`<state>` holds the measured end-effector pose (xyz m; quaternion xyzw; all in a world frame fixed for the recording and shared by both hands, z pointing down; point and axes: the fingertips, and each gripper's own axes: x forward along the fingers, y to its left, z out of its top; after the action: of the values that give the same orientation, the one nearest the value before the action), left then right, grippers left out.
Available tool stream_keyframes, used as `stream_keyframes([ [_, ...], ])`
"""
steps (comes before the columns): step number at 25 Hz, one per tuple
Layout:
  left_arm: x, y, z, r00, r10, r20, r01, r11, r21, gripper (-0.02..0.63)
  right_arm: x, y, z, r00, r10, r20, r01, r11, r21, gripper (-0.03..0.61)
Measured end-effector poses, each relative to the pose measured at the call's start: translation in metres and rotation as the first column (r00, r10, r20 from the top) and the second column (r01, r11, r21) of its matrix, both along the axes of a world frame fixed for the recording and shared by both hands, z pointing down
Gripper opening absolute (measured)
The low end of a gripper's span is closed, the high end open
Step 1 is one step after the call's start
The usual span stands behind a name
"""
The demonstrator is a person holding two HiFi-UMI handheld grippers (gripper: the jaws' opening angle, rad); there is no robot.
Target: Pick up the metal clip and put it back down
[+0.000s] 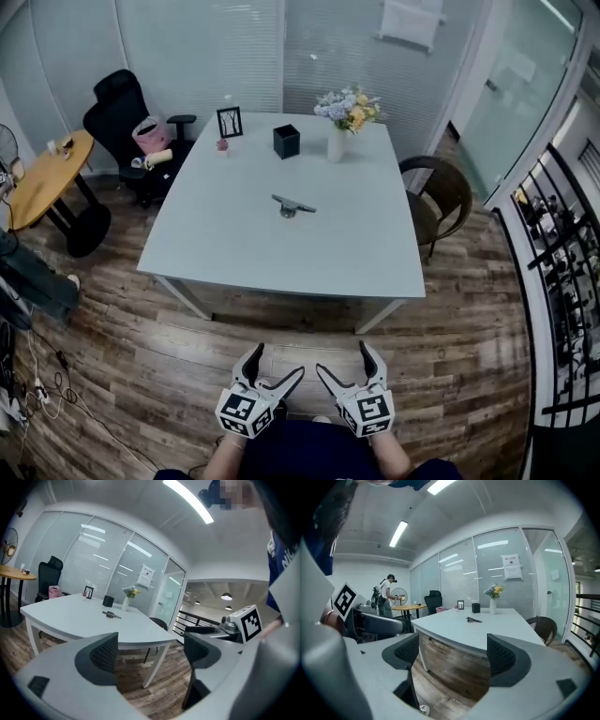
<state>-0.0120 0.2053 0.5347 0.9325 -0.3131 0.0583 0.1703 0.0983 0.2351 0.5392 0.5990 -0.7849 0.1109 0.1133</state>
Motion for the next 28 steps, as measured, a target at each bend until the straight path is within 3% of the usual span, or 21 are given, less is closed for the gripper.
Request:
stream_keyframes([
  [12, -0.038, -0.1, -0.01, 0.994, 0.098, 0.039, -0.1, 0.994, 0.048, 0.437, -0.056, -0.1, 0.002, 0.996, 0.093, 0.006, -0.093, 0.996, 0.016, 0.426],
  [23, -0.07, -0.145, 0.004, 0.997, 0.05, 0.058, -0.05, 0.999, 0.001, 0.436, -0.07, -0.145, 0.014, 0.997, 0.076, 0.012, -0.075, 0.997, -0.023, 0.426],
  [28, -0.072, -0.173, 0.001, 0.996, -0.012, 0.088, 0.005, 0.997, 0.078, 0.434, -0.064, -0.187, 0.018, 1.0, 0.028, 0.007, -0.028, 0.999, -0.02, 0.422],
])
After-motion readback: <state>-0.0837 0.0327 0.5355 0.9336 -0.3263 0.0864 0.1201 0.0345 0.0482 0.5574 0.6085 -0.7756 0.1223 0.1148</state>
